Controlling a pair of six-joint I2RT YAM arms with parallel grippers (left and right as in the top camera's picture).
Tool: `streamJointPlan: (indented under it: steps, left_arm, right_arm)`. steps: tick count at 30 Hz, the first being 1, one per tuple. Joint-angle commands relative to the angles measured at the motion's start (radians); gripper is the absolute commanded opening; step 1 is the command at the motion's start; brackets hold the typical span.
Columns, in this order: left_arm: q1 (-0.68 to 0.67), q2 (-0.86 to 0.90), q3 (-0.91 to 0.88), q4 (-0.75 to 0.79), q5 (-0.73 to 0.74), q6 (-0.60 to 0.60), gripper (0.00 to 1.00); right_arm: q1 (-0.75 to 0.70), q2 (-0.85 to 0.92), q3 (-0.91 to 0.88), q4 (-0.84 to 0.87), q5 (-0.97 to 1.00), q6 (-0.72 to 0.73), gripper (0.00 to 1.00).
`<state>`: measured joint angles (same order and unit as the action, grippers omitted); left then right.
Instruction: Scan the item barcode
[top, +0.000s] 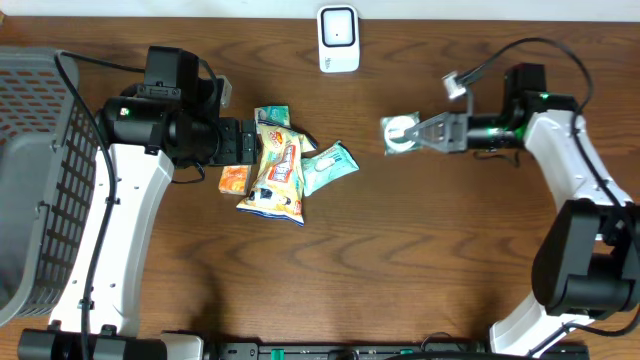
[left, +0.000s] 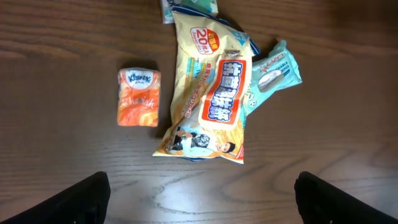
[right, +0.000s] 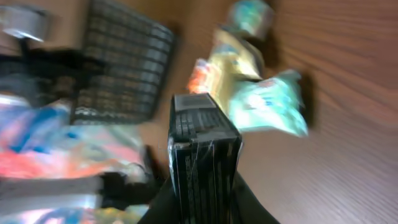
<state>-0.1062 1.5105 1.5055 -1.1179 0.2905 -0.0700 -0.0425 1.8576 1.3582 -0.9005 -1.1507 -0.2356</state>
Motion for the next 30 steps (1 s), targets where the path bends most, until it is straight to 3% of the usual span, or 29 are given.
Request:
streamJointPlan:
  steps: [1, 6, 12, 15, 19, 25, 30]
  left_arm:
    - [0.005, 0.006, -0.010, 0.001, 0.008, 0.017, 0.94]
    - [0.005, 0.006, -0.010, 0.001, 0.008, 0.017, 0.94]
    - [0.005, 0.006, -0.010, 0.001, 0.008, 0.017, 0.94]
    - [0.005, 0.006, -0.010, 0.001, 0.008, 0.017, 0.94]
    - [0.005, 0.006, -0.010, 0.001, 0.008, 0.017, 0.94]
    - [0.005, 0.006, -0.010, 0.000, 0.008, 0.017, 0.94]
    - [0.005, 0.006, -0.010, 0.001, 0.008, 0.017, 0.94]
  right_arm:
    - [0.068, -0.006, -0.077, 0.076, 0.297, 0.166, 0.02]
    - [0.130, 0.010, -0.195, 0.263, 0.401, 0.252, 0.06]
    - [0.130, 0.130, -0.204, 0.292, 0.422, 0.257, 0.09]
    - [0.125, 0.173, -0.201, 0.299, 0.476, 0.257, 0.29]
    - [0.084, 0.169, -0.157, 0.240, 0.571, 0.269, 0.41]
    - [0.087, 0.169, -0.051, 0.107, 0.707, 0.273, 0.44]
    - [0.137, 0.170, -0.050, 0.099, 0.777, 0.291, 0.42]
